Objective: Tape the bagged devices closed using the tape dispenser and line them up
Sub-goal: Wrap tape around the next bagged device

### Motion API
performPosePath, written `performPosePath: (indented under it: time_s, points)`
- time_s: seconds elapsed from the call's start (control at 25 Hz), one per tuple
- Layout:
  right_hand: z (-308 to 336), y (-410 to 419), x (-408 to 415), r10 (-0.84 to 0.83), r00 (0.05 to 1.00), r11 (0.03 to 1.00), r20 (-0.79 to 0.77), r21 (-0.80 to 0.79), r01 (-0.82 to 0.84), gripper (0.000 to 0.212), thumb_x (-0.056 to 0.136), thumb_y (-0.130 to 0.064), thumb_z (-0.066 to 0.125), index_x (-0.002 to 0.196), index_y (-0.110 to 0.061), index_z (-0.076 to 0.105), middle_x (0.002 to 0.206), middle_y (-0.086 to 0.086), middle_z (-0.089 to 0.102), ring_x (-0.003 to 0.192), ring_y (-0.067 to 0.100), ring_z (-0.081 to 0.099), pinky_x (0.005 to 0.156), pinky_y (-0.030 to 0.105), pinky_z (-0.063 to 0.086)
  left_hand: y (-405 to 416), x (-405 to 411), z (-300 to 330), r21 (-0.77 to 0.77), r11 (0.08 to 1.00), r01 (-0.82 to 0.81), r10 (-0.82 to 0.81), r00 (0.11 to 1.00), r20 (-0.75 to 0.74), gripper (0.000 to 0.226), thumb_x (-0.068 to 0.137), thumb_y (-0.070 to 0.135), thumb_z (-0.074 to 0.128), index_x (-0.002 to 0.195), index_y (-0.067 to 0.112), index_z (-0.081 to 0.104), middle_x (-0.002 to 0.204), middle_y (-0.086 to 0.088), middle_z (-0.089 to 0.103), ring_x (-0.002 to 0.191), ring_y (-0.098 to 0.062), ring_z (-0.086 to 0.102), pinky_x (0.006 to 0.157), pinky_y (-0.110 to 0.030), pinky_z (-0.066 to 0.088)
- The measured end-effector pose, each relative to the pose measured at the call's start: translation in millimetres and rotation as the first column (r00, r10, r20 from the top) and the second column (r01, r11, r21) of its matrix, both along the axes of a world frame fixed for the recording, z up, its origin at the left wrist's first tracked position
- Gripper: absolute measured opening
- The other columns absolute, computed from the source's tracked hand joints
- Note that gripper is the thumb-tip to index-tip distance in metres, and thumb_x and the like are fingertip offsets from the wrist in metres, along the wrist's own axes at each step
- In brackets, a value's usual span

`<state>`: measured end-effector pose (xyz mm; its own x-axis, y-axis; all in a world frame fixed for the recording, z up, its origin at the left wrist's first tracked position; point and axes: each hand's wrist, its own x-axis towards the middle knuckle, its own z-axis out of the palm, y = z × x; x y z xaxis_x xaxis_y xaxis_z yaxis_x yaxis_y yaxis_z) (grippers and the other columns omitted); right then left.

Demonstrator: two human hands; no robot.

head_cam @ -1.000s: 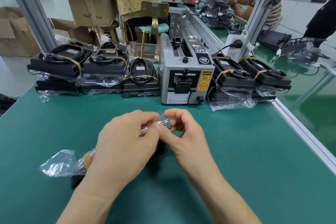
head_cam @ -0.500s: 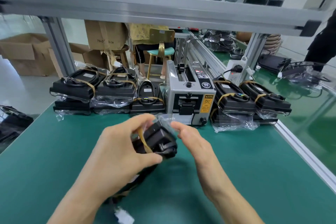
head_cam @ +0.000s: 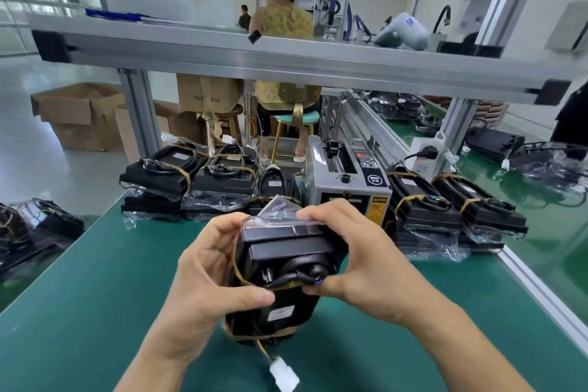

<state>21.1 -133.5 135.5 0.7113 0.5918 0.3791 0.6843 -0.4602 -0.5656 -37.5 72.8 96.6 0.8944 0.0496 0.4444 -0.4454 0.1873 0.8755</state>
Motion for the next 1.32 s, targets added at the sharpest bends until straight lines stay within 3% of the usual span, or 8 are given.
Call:
performPosePath:
  time_s: [0.24, 0.4, 0.56, 0.64, 0.84, 1.0, 1.12, 1.32]
  points:
    - [-15, 9, 0, -0.025, 0.997, 0.996, 0.066, 0.088, 0.019, 0.061, 0.066, -0.022, 0.084, 0.119, -0.029, 0.056, 0.113, -0.016, 0.048, 0.108, 0.004, 0.052, 0.092, 0.021, 0.044, 4, -12, 7, 0.376, 0.909, -0.182, 0.171, 0.983, 0.063, 0.093, 0.052, 0.017, 0.085, 0.134, 0.033, 0.044, 0.136, 0.009, 0.053, 0.128, -0.01, 0.047, 0.104, -0.023, 0.037]
    - [-11, 12, 0, -0.025, 0.998, 0.999, 0.065, 0.034, 0.023, 0.064, 0.065, -0.019, 0.084, 0.121, -0.028, 0.054, 0.114, -0.015, 0.046, 0.108, 0.004, 0.051, 0.091, 0.027, 0.046, -8, -16, 13, 0.591, 0.709, -0.385, 0.251, 0.921, 0.298, 0.06, 0.073, 0.039, 0.066, 0.131, 0.04, 0.05, 0.145, 0.011, 0.04, 0.138, -0.015, 0.035, 0.108, -0.02, 0.03]
    - [-7, 6, -3, 0.072, 0.996, 0.997, -0.049, -0.01, -0.072, 0.08, 0.068, -0.014, 0.076, 0.137, -0.034, 0.042, 0.131, -0.02, 0.037, 0.128, -0.002, 0.038, 0.105, 0.016, 0.032, -15, -13, 13, 0.518, 0.78, -0.351, 0.3, 0.936, 0.182, 0.045, 0.076, 0.033, 0.071, 0.12, 0.029, 0.06, 0.128, 0.016, 0.052, 0.127, -0.009, 0.046, 0.1, -0.012, 0.034]
    - [-3, 0, -8, 0.149, 0.973, 0.986, -0.174, 0.102, -0.132, 0.077, 0.071, -0.016, 0.07, 0.138, -0.04, 0.04, 0.139, -0.024, 0.036, 0.135, -0.002, 0.033, 0.106, 0.01, 0.026, -16, -14, 12, 0.455, 0.82, -0.347, 0.313, 0.938, 0.151, 0.042, 0.075, 0.023, 0.07, 0.116, 0.024, 0.063, 0.117, 0.014, 0.059, 0.118, -0.008, 0.053, 0.094, -0.008, 0.037]
    - [-10, 24, -21, 0.067, 0.963, 0.892, -0.261, 0.448, 0.059, 0.029, 0.077, -0.036, 0.068, 0.105, -0.035, 0.068, 0.123, -0.018, 0.052, 0.119, -0.005, 0.049, 0.092, 0.002, 0.032, -18, -19, 12, 0.417, 0.843, -0.341, 0.309, 0.94, 0.143, 0.04, 0.072, 0.017, 0.072, 0.111, 0.024, 0.065, 0.108, 0.013, 0.064, 0.106, -0.007, 0.06, 0.087, -0.008, 0.041]
    - [-22, 39, -21, -0.034, 0.971, 0.802, -0.238, 0.573, 0.169, 0.007, 0.081, -0.025, 0.069, 0.085, -0.03, 0.072, 0.105, -0.013, 0.06, 0.104, 0.001, 0.058, 0.087, 0.009, 0.039, -17, -21, 12, 0.412, 0.844, -0.342, 0.313, 0.94, 0.139, 0.04, 0.07, 0.017, 0.073, 0.11, 0.023, 0.066, 0.107, 0.012, 0.065, 0.105, -0.008, 0.061, 0.088, -0.01, 0.042]
    - [-28, 38, -19, 0.039, 0.944, 0.737, -0.329, 0.648, 0.195, 0.016, 0.091, -0.027, 0.056, 0.091, -0.031, 0.071, 0.102, -0.005, 0.065, 0.094, 0.003, 0.059, 0.083, 0.017, 0.042, -13, -22, 10, 0.409, 0.839, -0.36, 0.336, 0.933, 0.131, 0.041, 0.069, 0.019, 0.073, 0.11, 0.022, 0.067, 0.108, 0.01, 0.066, 0.104, -0.008, 0.061, 0.089, -0.01, 0.041]
    - [-41, 36, -15, 0.232, 0.902, 0.716, -0.363, 0.692, 0.094, 0.027, 0.092, -0.039, 0.054, 0.119, -0.039, 0.06, 0.109, -0.012, 0.065, 0.101, 0.0, 0.06, 0.085, 0.011, 0.044, -5, -22, 7, 0.396, 0.847, -0.354, 0.337, 0.935, 0.113, 0.041, 0.068, 0.032, 0.078, 0.108, 0.03, 0.068, 0.107, 0.008, 0.067, 0.101, -0.009, 0.062, 0.09, -0.014, 0.044]
